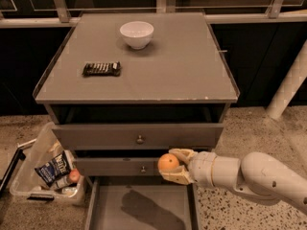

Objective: Place orange into bottom drawer

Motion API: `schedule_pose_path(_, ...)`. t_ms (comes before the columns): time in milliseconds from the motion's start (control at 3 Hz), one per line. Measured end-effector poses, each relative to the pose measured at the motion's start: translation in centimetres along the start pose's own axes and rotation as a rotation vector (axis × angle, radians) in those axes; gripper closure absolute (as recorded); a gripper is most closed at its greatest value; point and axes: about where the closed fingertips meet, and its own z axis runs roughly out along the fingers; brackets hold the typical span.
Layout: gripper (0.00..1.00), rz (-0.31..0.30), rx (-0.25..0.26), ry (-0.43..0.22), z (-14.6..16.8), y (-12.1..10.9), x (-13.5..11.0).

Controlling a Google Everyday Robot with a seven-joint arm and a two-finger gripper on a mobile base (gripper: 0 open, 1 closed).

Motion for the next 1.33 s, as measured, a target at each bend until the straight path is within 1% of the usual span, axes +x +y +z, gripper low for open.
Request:
schedule_pose_path(333,1.0,-0.002,-0.096,-0.042,2.3,1.6,1.7)
schedule_pose_path(667,1.0,0.043,-0.159,-0.053,4.9,2.8,6.6)
schedule_pose_path(1000,1.0,0.079,-0.171,-0.034,6.5,3.6,11.4)
schedule_pose_path(1333,1.0,0.091,-0.143,0.006,7.8,3.7,15.7)
